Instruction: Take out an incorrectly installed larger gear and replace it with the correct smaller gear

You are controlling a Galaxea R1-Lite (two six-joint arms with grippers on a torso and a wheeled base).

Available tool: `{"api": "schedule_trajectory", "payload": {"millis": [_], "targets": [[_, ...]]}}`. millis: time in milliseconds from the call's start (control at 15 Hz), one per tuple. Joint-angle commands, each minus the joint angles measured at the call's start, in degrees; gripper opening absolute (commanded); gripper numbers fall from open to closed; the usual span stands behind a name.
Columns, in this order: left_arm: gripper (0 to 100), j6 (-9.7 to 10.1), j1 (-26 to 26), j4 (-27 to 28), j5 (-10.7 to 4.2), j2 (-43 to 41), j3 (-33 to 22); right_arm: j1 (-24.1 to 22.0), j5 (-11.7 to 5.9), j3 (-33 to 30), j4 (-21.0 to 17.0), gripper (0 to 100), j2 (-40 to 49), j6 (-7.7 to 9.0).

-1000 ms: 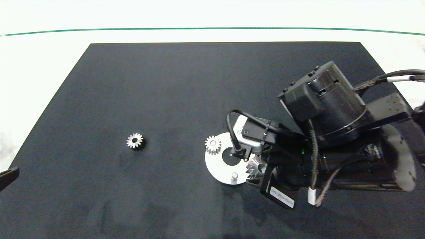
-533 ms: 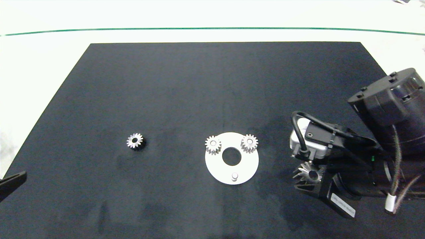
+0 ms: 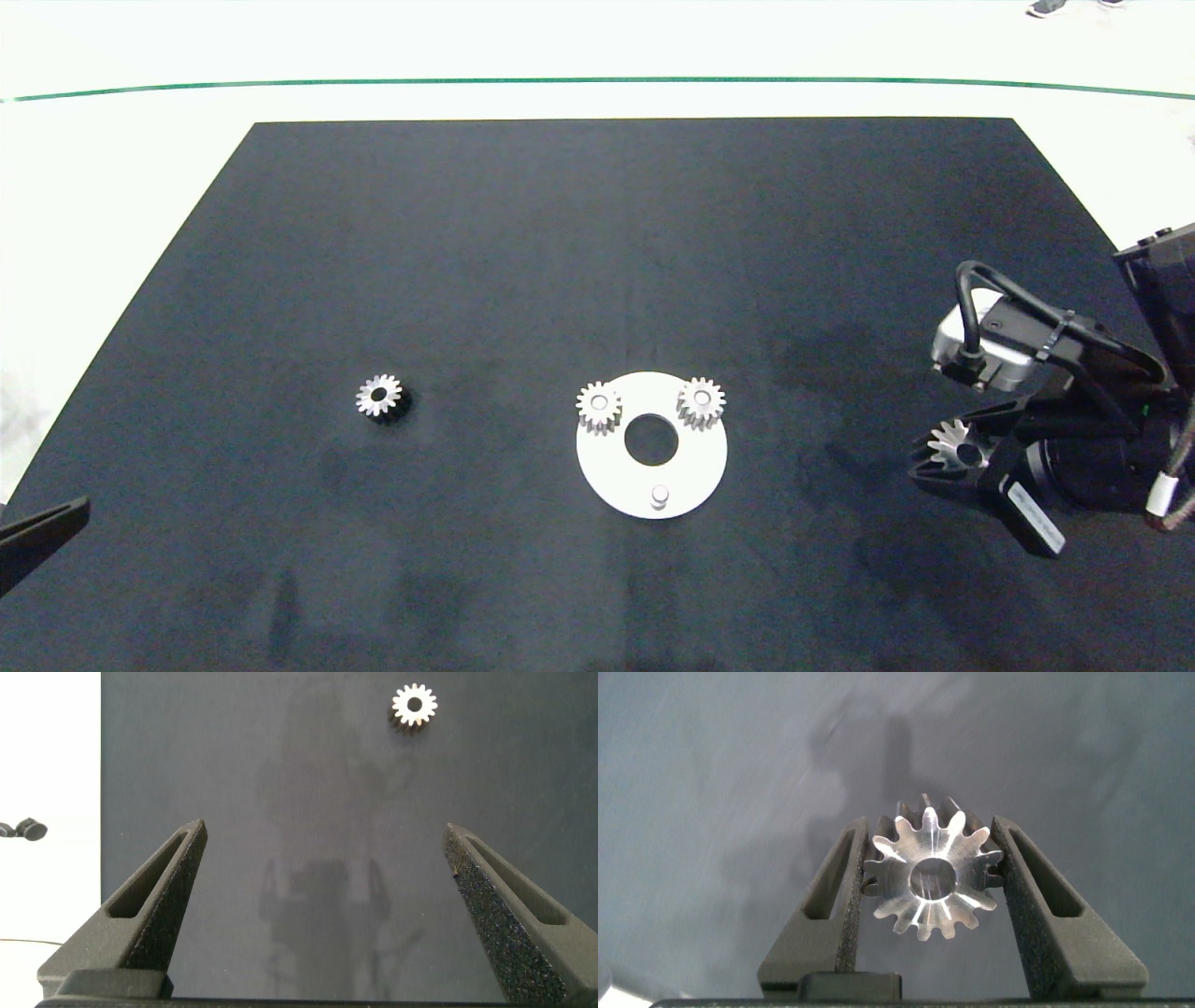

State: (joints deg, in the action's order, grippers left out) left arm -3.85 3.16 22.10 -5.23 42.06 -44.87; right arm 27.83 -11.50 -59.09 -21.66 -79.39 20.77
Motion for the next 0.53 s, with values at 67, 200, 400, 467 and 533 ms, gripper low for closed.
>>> {"api": "schedule_trajectory", "payload": {"millis": [67, 200, 400, 467, 533], "targets": [[100, -0.01, -0.2, 0.1, -0.13, -0.2, 0.0, -4.5, 0.33, 6.1, 9.2, 25, -2.7, -0.73], [100, -0.01, -0.2, 0.1, -0.13, -0.3, 0.0, -5.5, 0.95, 7.8, 10.6, 25, -2.9, -0.91], [100, -0.1, -0.2, 0.2, -0.13, -0.3, 0.0, -7.8, 2.0, 8.7, 10.7, 25, -3.8, -1.09], [100, -0.01, -0.2, 0.2, -0.13, -0.3, 0.0, -8.9, 2.62, 8.7, 10.8, 25, -4.4, -1.09], [100, -0.01, -0.2, 0.2, -0.13, -0.3, 0.0, -10.2, 3.06, 8.7, 10.9, 25, -5.3, -1.17]]}}
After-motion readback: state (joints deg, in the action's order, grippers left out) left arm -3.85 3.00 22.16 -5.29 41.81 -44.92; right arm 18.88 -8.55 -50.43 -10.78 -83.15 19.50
